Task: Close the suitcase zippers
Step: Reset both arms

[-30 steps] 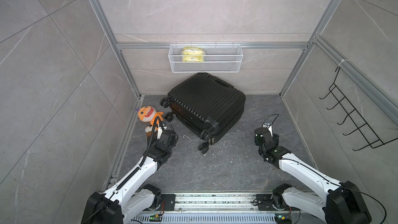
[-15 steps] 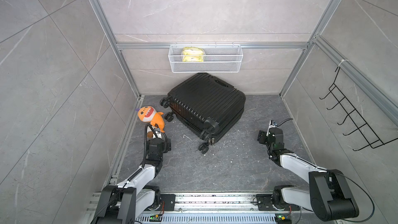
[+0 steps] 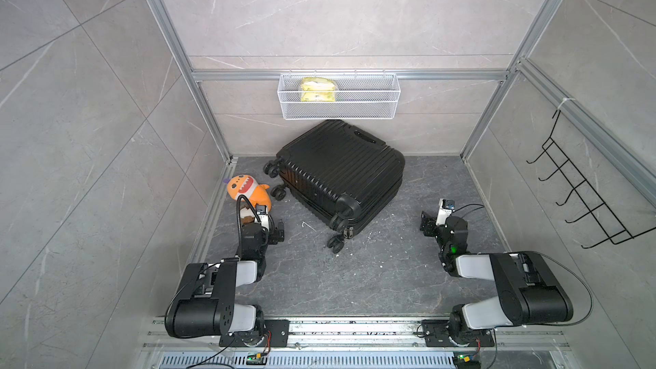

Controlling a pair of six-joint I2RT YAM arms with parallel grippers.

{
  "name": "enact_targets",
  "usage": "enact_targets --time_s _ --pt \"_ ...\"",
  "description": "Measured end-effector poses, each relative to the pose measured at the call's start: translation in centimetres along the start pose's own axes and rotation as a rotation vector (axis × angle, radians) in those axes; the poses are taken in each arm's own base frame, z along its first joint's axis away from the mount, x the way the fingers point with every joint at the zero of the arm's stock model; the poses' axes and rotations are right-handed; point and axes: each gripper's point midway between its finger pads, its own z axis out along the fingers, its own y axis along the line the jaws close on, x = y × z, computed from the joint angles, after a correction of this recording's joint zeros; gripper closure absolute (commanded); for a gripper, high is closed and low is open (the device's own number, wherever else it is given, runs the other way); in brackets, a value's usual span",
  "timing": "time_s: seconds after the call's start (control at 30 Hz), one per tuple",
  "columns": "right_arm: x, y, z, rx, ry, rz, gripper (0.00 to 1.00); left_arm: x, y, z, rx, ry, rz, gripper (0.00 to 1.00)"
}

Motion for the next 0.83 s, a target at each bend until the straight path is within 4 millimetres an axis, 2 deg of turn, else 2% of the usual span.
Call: enact_targets --time_s 0.03,0.07,0.1,0.2,0.37,0.83 --pt "0.2 0.2 0.1 -0.011 0.002 -0.005 0.18 0.0 0.2 0.3 -0.001 -0.008 -0.004 0.0" --pt "0.3 0.3 0.2 -0.017 0.006 -0.008 0.02 0.2 0.4 0.5 -0.004 -0.008 -0.009 0.0" --pt "0.2 0.4 0.2 -0.023 -0.001 -0.013 0.0 0.7 0.6 0.7 -0.007 0.01 -0.015 0.0" --pt "-0.5 0.6 0.2 -0.034 -0.032 -0.024 0.0 0.7 1.2 1.2 -0.031 0.028 -0.034 0.0" --pt "-0.9 1.0 0.2 -0.056 -0.043 -0.028 0.0 -1.3 2.3 1.9 -0.079 -0.003 -0.06 0.0" --pt "-1.2 1.4 0.3 -0.078 -0.046 -0.033 0.0 -1.0 2.5 1.9 -0.09 0.01 -0.077 0.0"
